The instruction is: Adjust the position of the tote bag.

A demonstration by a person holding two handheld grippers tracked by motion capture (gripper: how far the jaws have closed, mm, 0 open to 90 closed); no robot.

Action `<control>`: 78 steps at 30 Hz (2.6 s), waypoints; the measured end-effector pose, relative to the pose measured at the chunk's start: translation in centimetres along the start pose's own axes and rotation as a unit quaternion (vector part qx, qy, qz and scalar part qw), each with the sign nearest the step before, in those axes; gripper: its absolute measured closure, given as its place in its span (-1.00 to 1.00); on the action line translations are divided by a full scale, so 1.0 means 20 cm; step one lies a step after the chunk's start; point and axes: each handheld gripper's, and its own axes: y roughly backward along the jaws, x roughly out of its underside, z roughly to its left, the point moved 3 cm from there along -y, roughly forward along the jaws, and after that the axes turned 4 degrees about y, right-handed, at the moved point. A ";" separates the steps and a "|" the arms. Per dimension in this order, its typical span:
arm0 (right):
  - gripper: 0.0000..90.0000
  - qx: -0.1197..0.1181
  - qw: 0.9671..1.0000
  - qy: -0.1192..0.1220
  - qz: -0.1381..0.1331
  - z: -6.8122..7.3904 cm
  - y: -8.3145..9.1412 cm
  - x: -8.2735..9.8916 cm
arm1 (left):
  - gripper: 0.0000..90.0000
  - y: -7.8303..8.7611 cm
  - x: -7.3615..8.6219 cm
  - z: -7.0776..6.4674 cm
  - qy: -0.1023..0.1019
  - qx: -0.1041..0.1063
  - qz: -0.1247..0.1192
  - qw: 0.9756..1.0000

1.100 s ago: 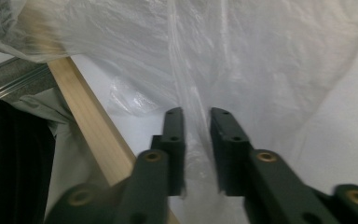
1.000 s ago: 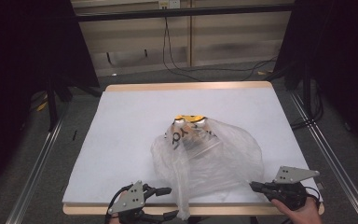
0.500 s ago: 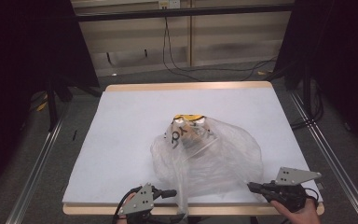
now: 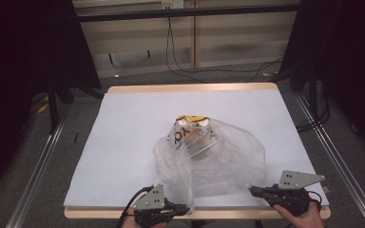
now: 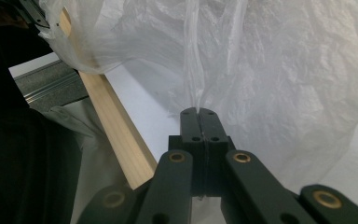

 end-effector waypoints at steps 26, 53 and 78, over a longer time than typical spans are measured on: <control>1.00 -0.006 0.997 0.001 -0.081 -0.04 0.10 -0.15 | 1.00 0.21 -0.12 0.01 -0.002 -0.007 -0.073 0.997; 1.00 -0.002 0.985 0.048 -0.168 -0.11 0.19 -0.50 | 1.00 0.42 -0.38 0.08 -0.044 -0.057 -0.151 0.986; 1.00 0.021 0.968 0.050 -0.246 -0.22 0.27 -0.87 | 1.00 0.70 -0.65 0.20 -0.058 -0.109 -0.245 0.962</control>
